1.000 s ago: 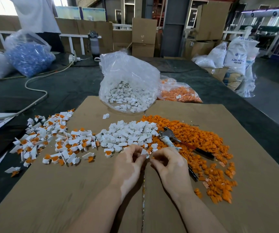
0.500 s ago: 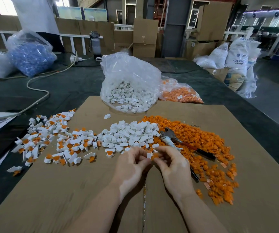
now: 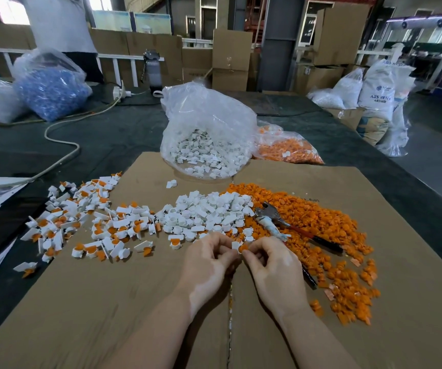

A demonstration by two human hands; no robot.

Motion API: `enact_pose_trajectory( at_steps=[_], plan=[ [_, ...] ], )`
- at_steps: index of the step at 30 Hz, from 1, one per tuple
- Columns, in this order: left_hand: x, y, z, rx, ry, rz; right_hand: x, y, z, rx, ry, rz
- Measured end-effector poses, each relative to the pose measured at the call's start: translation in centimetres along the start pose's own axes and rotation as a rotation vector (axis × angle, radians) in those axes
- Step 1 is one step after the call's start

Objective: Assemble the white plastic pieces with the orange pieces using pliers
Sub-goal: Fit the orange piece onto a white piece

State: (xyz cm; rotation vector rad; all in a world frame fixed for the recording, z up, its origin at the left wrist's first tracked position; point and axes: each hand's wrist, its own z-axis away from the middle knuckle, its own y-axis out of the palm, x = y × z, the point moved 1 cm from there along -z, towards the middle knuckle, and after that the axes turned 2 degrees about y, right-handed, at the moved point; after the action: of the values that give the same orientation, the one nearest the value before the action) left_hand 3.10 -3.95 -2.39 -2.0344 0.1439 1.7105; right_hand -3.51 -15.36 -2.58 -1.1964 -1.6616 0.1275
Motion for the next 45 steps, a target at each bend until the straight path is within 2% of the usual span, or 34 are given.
enact_pose_trajectory(
  at_steps=[8, 12, 17, 21, 29, 35, 42, 45],
  plan=[
    [-0.1, 0.1, 0.2, 0.028, -0.014, 0.080, 0.3, 0.2, 0.2, -0.030, -0.129, 0.077],
    [-0.2, 0.1, 0.3, 0.057, -0.011, 0.104, 0.2, 0.2, 0.2, -0.016, -0.120, 0.041],
    [0.0, 0.1, -0.1, -0.015, -0.026, 0.138, 0.0, 0.2, 0.0, 0.034, -0.090, -0.064],
    [0.0, 0.0, -0.2, -0.012, -0.037, 0.227, 0.3, 0.0, 0.0, 0.023, -0.095, -0.139],
    [0.0, -0.2, 0.0, 0.032, 0.018, 0.160, 0.6, -0.3, -0.1, 0.082, -0.151, -0.135],
    [0.2, 0.0, 0.0, 0.016, -0.012, 0.217, 0.7, -0.3, -0.1, 0.090, -0.126, -0.158],
    [-0.1, 0.0, -0.4, -0.015, 0.032, 0.127, 0.4, -0.2, -0.2, 0.068, -0.141, -0.104],
    [-0.1, 0.0, -0.6, -0.014, -0.020, 0.198, 0.1, -1.0, -0.8, -0.075, -0.100, 0.089]
  ],
)
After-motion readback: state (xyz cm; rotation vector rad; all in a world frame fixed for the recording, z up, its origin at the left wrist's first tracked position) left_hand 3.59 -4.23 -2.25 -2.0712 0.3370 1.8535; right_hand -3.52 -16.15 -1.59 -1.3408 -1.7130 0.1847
